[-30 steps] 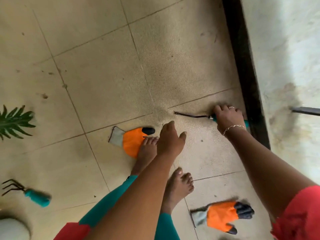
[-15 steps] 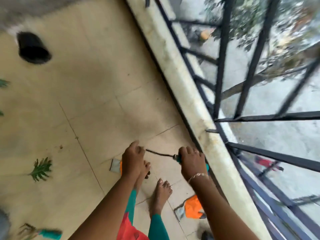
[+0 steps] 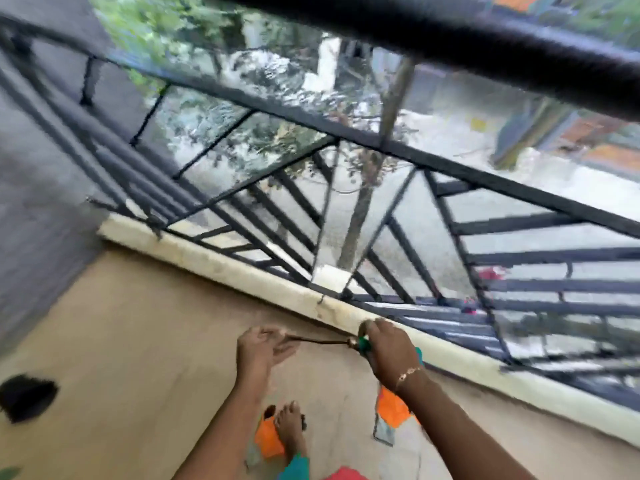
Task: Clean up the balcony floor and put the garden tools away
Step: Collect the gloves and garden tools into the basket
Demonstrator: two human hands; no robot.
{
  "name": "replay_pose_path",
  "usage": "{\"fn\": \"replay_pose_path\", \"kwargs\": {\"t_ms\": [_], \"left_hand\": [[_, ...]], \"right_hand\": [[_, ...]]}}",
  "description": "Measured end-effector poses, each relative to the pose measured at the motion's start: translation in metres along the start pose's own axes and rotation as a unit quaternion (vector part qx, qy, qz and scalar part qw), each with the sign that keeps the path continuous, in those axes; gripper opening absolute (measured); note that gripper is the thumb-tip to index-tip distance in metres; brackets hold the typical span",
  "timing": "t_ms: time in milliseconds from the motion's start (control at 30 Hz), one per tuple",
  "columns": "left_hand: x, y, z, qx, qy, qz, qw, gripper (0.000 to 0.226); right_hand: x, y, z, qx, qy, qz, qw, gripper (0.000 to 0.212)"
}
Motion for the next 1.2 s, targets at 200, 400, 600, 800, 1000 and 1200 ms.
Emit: {"fn": "replay_pose_path", "kwargs": {"t_ms": [200,400,600,800,1000,1200], "left_hand": [[0.081,-0.018,-0.092,-0.056,-0.097,-0.031,0.993,0.008],[0.194,-0.109,-0.188,-0.159,-0.220,-0.024,0.962,0.017],[0.326,-0.230,-0.279,-0.232,-0.343,0.031,0.910,0.019],[0.427,-0.321,-0.344,-0.299,-0.430,0.043,0.851,0.023],[0.464,-0.395,-0.415,-0.422,-0.478,-0.010,0.770,0.018],[0.494,-0.460,-0.512,-0.522,-0.531,-0.119,0.657,0.016]], "right_hand": [[0.130,0.080,0.033,-0.107,0.045,-0.176,0.978,0.028],[0.338,0.140,0.029,-0.185,0.105,-0.355,0.910,0.031],[0.548,0.163,0.040,-0.182,0.180,-0.484,0.837,0.030],[0.685,0.190,0.043,-0.167,0.224,-0.606,0.745,0.023],[0.766,0.236,0.031,-0.141,0.217,-0.680,0.686,0.022],[0.818,0.328,0.029,-0.130,0.162,-0.724,0.658,0.021]]}}
Point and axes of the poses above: each hand's wrist, its own x-axis away from the middle knuckle, its own z-axis out of the back of the hand, y = z × x, the point moved 9 cm from there along -x, towards the middle knuckle, and after that the axes turned 2 degrees about x, right-handed, at the moved point
